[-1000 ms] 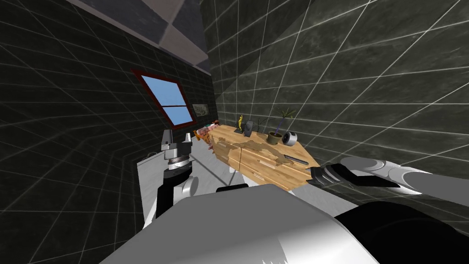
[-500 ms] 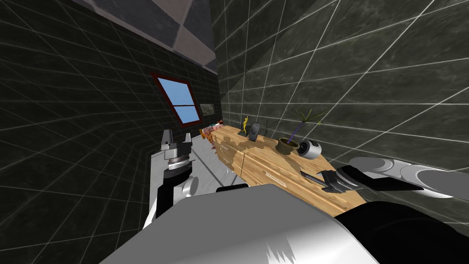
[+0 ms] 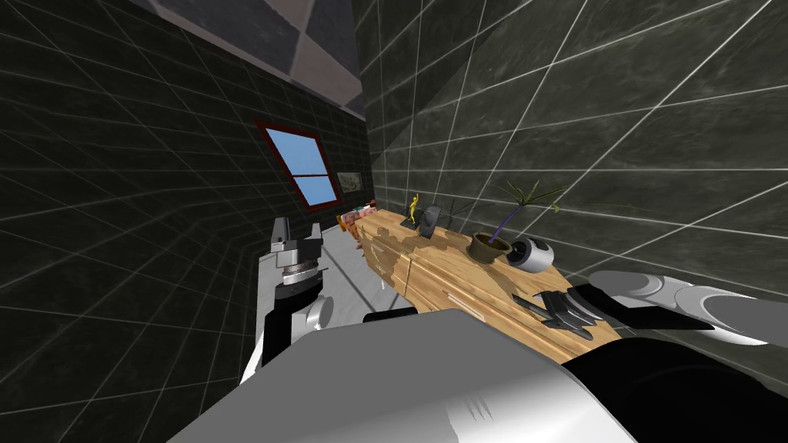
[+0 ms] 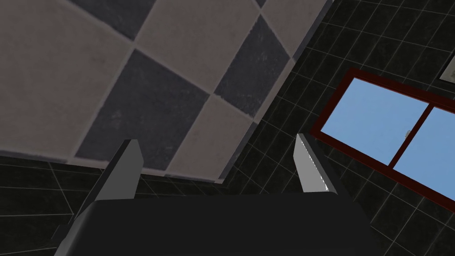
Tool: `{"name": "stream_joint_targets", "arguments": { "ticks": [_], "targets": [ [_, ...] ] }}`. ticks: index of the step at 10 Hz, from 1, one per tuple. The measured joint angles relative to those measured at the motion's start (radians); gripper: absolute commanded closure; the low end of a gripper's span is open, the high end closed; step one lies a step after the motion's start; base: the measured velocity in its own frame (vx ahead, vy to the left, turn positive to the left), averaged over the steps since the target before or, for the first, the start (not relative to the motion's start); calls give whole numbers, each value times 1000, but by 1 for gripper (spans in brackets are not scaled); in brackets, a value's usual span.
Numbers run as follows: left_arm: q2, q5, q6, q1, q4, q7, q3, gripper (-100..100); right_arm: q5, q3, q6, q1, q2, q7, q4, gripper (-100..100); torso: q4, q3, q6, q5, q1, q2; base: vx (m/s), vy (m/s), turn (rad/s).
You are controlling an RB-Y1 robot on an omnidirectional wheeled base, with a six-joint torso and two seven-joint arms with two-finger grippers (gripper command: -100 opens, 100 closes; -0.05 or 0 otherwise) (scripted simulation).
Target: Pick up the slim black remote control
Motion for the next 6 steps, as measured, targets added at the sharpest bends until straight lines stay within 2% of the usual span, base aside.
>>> {"name": "stream_joint_targets", "arguments": {
  "ticks": [1,5,6],
  "targets": [
    [0,0,0,0,0,0,0,0,2,1,0,-1,2,0,2,100,0,0,0,0,1,0,0,0,0],
    [0,0,0,0,0,0,0,0,2,1,-2,-1,2,1,1,100,0,0,0,-1,-2,0,0,0,0],
    [0,0,0,0,0,0,0,0,2,1,-2,-1,2,1,1,0,0,0,0,-1,-2,0,0,0,0]
  ]
}}
